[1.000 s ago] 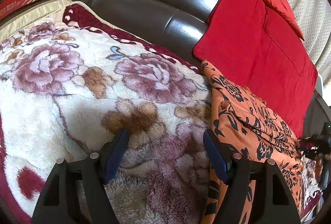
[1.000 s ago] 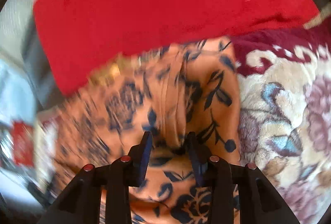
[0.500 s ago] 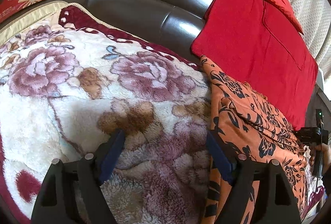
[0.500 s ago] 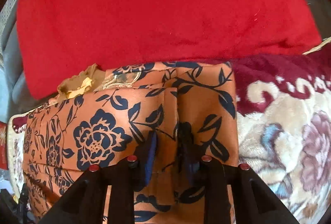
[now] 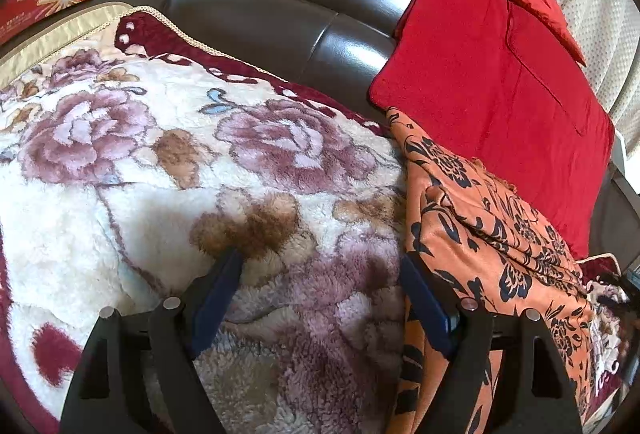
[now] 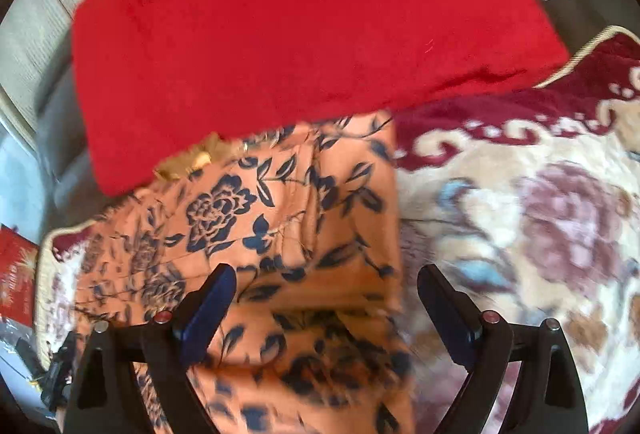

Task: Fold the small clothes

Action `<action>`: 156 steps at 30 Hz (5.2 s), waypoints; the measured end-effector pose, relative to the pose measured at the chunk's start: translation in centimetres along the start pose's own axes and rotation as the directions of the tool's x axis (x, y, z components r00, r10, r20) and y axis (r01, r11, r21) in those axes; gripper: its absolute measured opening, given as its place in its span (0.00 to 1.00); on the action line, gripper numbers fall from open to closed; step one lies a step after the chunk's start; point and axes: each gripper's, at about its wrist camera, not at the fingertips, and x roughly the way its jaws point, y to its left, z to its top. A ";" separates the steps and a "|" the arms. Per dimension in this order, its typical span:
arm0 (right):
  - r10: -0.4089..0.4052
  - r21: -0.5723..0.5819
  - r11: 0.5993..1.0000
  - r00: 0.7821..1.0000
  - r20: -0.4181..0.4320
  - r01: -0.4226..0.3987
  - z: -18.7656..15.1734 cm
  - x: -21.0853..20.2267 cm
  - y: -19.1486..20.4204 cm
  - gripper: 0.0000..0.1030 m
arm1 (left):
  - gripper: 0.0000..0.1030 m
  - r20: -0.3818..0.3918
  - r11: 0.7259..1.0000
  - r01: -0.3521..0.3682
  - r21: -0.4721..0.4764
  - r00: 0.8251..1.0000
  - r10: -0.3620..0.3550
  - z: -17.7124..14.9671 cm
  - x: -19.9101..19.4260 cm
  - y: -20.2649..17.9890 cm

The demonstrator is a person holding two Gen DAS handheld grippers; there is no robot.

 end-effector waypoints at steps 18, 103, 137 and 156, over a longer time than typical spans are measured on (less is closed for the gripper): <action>0.500 0.290 0.825 0.866 0.029 -0.486 -18.9 -5.8 -8.2 0.90 | 0.78 -0.285 0.994 0.100 0.038 0.955 -0.085 -7.8 -8.4 -3.2; 0.453 0.274 0.873 0.878 -0.154 -0.403 -19.4 -9.5 -9.9 0.07 | 0.08 -0.342 0.996 0.056 0.074 0.939 -0.028 -9.0 -10.4 -3.4; 0.449 0.435 0.811 0.893 -0.032 -0.392 8.4 9.4 -7.9 0.09 | 0.18 -0.261 0.988 0.035 0.149 0.965 0.005 12.8 12.5 -11.7; 0.252 0.068 0.968 0.950 -0.186 -0.243 3.9 5.0 1.0 0.23 | 0.22 -0.250 0.970 0.011 0.244 0.967 0.052 6.8 8.0 -11.9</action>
